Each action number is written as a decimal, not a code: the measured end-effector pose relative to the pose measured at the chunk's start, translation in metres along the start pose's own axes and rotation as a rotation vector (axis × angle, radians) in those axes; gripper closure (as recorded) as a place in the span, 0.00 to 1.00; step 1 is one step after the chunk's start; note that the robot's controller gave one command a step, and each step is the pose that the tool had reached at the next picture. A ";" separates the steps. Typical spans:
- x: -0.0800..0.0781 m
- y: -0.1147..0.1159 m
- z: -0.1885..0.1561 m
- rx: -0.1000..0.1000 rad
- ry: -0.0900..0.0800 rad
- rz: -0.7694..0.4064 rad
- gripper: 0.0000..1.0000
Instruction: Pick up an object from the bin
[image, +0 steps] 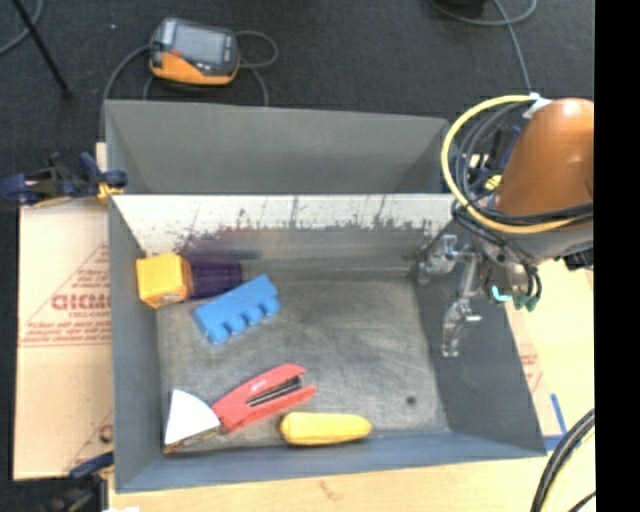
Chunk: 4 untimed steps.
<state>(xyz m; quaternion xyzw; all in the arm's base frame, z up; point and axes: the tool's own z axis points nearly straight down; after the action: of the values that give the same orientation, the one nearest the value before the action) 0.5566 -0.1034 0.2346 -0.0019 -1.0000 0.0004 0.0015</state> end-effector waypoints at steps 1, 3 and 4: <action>-0.002 0.000 -0.004 0.001 -0.007 -0.003 0.00; 0.051 0.066 0.120 0.000 -0.005 -0.319 1.00; 0.052 0.063 0.080 -0.002 0.003 -0.328 1.00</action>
Offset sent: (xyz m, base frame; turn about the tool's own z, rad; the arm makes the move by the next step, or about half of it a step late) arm -0.0519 0.0665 -0.1197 -0.3198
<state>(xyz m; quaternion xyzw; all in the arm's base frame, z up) 0.5051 -0.0401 0.1547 0.1614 -0.9869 -0.0007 0.0032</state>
